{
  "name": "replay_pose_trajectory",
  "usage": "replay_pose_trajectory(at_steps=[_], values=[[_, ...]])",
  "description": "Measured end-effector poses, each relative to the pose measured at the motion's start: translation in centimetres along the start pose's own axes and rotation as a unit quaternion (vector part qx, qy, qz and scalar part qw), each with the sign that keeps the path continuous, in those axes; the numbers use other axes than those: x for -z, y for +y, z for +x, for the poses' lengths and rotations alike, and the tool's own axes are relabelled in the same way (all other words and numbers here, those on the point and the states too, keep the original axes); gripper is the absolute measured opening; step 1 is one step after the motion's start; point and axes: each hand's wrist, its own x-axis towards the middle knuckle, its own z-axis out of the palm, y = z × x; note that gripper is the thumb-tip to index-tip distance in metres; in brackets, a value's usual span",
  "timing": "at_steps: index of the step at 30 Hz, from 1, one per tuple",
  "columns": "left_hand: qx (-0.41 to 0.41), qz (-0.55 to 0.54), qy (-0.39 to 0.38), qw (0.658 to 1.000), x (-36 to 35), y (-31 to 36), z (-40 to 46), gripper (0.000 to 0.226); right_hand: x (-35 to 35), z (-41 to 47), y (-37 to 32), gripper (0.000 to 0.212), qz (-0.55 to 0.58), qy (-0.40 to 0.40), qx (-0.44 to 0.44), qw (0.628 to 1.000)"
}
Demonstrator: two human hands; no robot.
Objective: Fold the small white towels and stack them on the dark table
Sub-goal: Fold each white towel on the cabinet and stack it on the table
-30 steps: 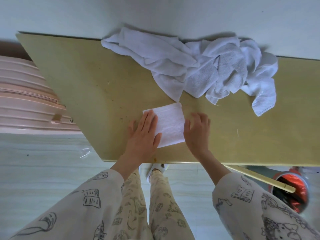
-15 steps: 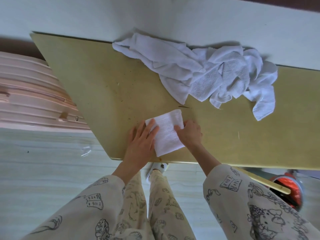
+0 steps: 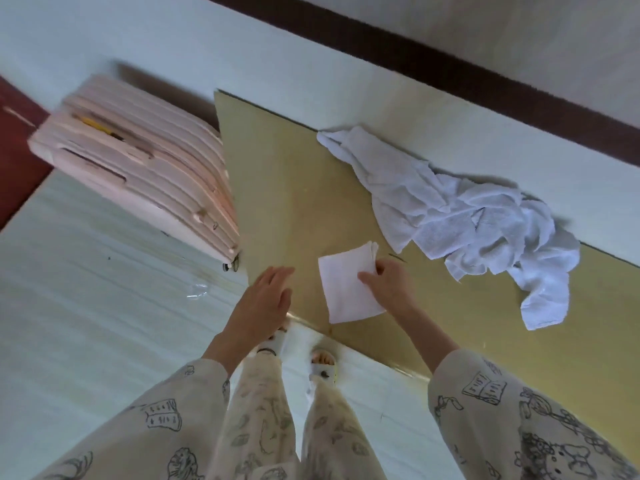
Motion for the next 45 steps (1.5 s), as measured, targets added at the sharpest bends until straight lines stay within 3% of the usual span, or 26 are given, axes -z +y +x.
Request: replay_pose_trajectory(at_steps=[3, 6, 11, 15, 18, 21, 24, 29, 35, 45], values=[[0.078, -0.058, 0.07, 0.993, 2.5, -0.4, -4.6, 0.039, -0.8, -2.0, -2.9, 0.021, -0.051, -0.015, 0.087, 0.995], [0.14, -0.085, 0.134, 0.977, 4.7, -1.8, -9.9, 0.039, -2.8, -5.1, -6.5, 0.025, -0.148, -0.027, 0.208, 0.966], [0.236, -0.124, 0.268, 0.926, 8.0, -4.6, -21.4, 0.037, -9.1, -13.0, -12.1, 0.012, -0.272, -0.092, 0.367, 0.885], [0.299, -0.134, 0.36, 0.874, 9.2, -7.3, -33.4, 0.034, -16.5, -22.7, -15.3, 0.037, -0.298, -0.154, 0.472, 0.816], [0.355, -0.13, 0.412, 0.829, 9.1, -9.4, -43.6, 0.032, -22.5, -31.5, -16.7, 0.038, -0.314, -0.2, 0.538, 0.757], [0.395, -0.129, 0.451, 0.79, 8.5, -11.5, -53.5, 0.03, -28.5, -40.3, -17.0, 0.031, -0.303, -0.247, 0.576, 0.718], [0.421, -0.125, 0.458, 0.773, 7.9, -13.4, -62.6, 0.029, -34.5, -48.0, -16.3, 0.015, -0.295, -0.286, 0.601, 0.686], [0.474, -0.111, 0.48, 0.73, 7.8, -17.1, -75.5, 0.028, -43.3, -59.2, -15.6, 0.014, -0.288, -0.351, 0.636, 0.624], [0.504, -0.118, 0.504, 0.691, 9.2, -23.9, -84.9, 0.028, -54.5, -68.1, -17.2, 0.013, -0.296, -0.395, 0.673, 0.551], [0.539, -0.172, 0.495, 0.659, 16.7, -38.9, -96.6, 0.027, -74.3, -80.6, -24.1, 0.013, -0.328, -0.445, 0.698, 0.456]])
